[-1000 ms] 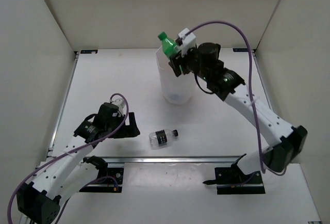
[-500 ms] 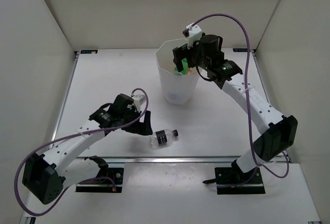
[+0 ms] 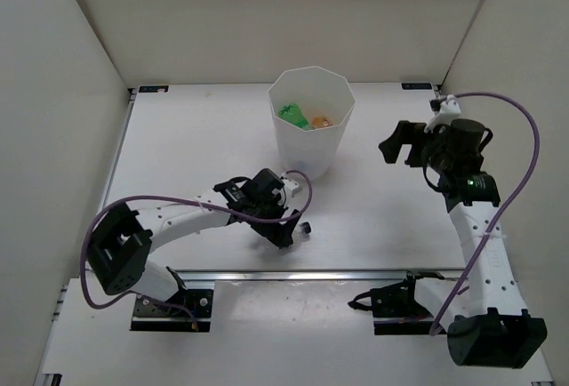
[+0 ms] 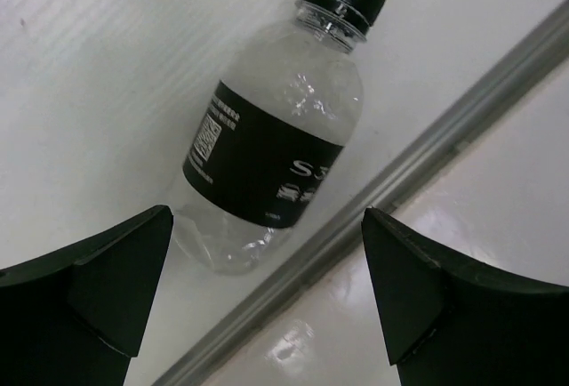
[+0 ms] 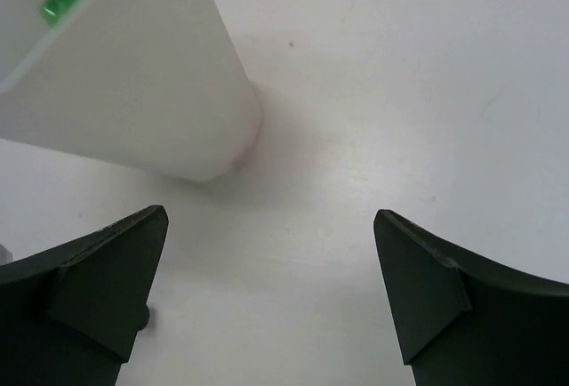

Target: Put the plastic bottles in the bin

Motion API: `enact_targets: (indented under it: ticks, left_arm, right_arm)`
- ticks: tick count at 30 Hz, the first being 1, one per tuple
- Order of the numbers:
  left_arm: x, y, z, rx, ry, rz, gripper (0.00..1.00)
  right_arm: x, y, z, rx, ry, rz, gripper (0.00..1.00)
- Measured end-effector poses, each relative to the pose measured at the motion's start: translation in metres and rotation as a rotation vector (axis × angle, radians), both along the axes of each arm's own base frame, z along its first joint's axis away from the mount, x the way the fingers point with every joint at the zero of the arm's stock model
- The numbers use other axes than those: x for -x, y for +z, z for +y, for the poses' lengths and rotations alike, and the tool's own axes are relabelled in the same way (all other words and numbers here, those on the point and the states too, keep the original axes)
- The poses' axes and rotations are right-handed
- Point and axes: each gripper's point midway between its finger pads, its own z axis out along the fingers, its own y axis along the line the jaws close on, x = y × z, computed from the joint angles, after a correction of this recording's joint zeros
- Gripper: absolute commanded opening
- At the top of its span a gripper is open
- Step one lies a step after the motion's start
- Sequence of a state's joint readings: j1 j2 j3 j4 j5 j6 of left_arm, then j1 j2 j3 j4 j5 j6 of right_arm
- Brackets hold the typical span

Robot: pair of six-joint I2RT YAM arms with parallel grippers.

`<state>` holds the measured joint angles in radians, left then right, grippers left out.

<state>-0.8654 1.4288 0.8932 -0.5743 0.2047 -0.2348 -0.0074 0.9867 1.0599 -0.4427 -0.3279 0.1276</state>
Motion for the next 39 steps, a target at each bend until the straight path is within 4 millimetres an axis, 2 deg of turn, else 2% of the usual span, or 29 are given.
enact_targets:
  ticks: [2,5,10,12,13,14,15,16,19,20,22,24,26,28,29,31,33,35,37,39]
  left_arm:
    - [-0.006,-0.007,-0.003,-0.036,-0.006,-0.029,0.98]
    - [-0.015,-0.019,-0.005,-0.096,-0.012,-0.066,0.99]
    - [-0.016,-0.044,-0.007,-0.205,-0.045,-0.091,0.98]
    - [-0.014,-0.051,-0.009,-0.235,-0.066,-0.093,0.84]
    - [-0.014,-0.052,-0.010,-0.246,-0.074,-0.100,0.69]
    - [-0.013,-0.051,-0.012,-0.241,-0.075,-0.100,0.62]
    - [-0.013,-0.049,-0.014,-0.239,-0.078,-0.107,0.49]
    - [-0.012,-0.046,-0.016,-0.232,-0.076,-0.109,0.42]
    - [-0.016,-0.026,-0.024,-0.194,-0.061,-0.127,0.46]
    - [-0.019,-0.012,-0.030,-0.163,-0.050,-0.141,0.47]
    - [-0.029,0.029,-0.046,-0.074,-0.028,-0.197,0.48]
    - [-0.044,0.091,-0.064,0.059,0.009,-0.288,0.46]
    - [-0.060,0.166,-0.081,0.238,0.063,-0.391,0.45]
    - [-0.075,0.237,-0.082,0.413,0.130,-0.487,0.47]
    - [-0.085,0.270,-0.076,0.493,0.177,-0.543,0.47]
    - [-0.105,0.325,-0.057,0.611,0.284,-0.660,0.51]
    - [-0.126,0.361,-0.041,0.684,0.379,-0.755,0.48]
    - [-0.153,0.383,-0.034,0.728,0.458,-0.825,0.46]
    - [-0.185,0.393,-0.036,0.736,0.527,-0.868,0.50]
    - [-0.226,0.389,-0.049,0.713,0.577,-0.878,0.50]
  right_arm:
    - [0.012,-0.027,-0.010,-0.013,-0.026,0.068,0.98]
    - [0.031,-0.058,-0.012,-0.019,-0.039,0.148,0.98]
    - [0.051,-0.080,-0.017,-0.031,-0.067,0.186,0.97]
    - [0.055,-0.082,-0.022,-0.041,-0.092,0.184,0.98]
    - [0.057,-0.082,-0.024,-0.044,-0.101,0.179,0.97]
    - [0.059,-0.082,-0.025,-0.046,-0.110,0.174,0.97]
    - [0.061,-0.082,-0.026,-0.048,-0.116,0.170,0.97]
    - [0.062,-0.083,-0.027,-0.048,-0.120,0.167,0.98]
    - [0.067,-0.089,-0.030,-0.048,-0.152,0.170,0.98]
    - [0.069,-0.094,-0.032,-0.049,-0.165,0.180,0.99]
    - [0.073,-0.108,-0.034,-0.057,-0.189,0.215,0.98]
    - [0.080,-0.127,-0.036,-0.068,-0.214,0.275,0.99]
    - [0.086,-0.143,-0.037,-0.076,-0.232,0.327,0.99]
    - [0.090,-0.152,-0.038,-0.077,-0.240,0.360,0.99]
    - [0.090,-0.153,-0.038,-0.076,-0.242,0.362,0.99]
    - [0.089,-0.150,-0.038,-0.078,-0.243,0.349,0.99]
    - [0.088,-0.149,-0.038,-0.078,-0.242,0.341,0.99]
    - [0.087,-0.149,-0.038,-0.079,-0.240,0.340,0.99]
    - [0.087,-0.149,-0.038,-0.076,-0.238,0.341,0.99]
    - [0.087,-0.150,-0.039,-0.068,-0.236,0.342,1.00]
